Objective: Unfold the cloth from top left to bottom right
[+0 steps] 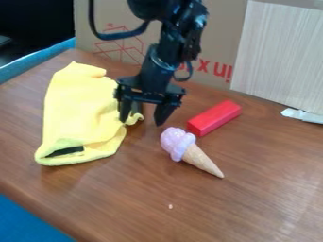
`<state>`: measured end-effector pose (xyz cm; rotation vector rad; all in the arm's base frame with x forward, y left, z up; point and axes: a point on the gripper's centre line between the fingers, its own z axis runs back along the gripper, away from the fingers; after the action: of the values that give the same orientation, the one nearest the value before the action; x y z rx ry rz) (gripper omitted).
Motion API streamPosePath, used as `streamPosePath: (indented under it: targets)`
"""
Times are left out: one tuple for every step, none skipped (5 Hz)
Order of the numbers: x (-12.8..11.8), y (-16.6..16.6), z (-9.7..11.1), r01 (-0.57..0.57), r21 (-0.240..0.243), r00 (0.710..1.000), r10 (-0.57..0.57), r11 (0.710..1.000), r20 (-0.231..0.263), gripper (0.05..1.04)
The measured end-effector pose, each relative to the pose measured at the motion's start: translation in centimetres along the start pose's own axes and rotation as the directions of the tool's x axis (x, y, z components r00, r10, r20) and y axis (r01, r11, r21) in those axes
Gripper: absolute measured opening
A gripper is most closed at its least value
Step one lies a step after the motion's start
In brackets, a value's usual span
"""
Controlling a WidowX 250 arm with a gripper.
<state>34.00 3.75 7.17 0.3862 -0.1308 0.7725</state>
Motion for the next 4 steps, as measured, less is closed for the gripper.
streamPosePath:
  targets:
    - [0.2, -0.4, 0.2, -0.004, -0.003, 1.000, 0.004, 1.000, 0.016, 1.001]
    - [0.5, -0.9, -0.3, -0.006, 0.014, 1.000, 0.006, 1.000, 0.009, 0.999]
    - [0.9, -1.2, -0.4, -0.011, 0.023, 1.000, 0.011, 1.000, 0.003, 0.999]
    - [1.8, -0.9, -0.7, -0.030, 0.027, 1.000, 0.030, 0.999, -0.004, 0.999]
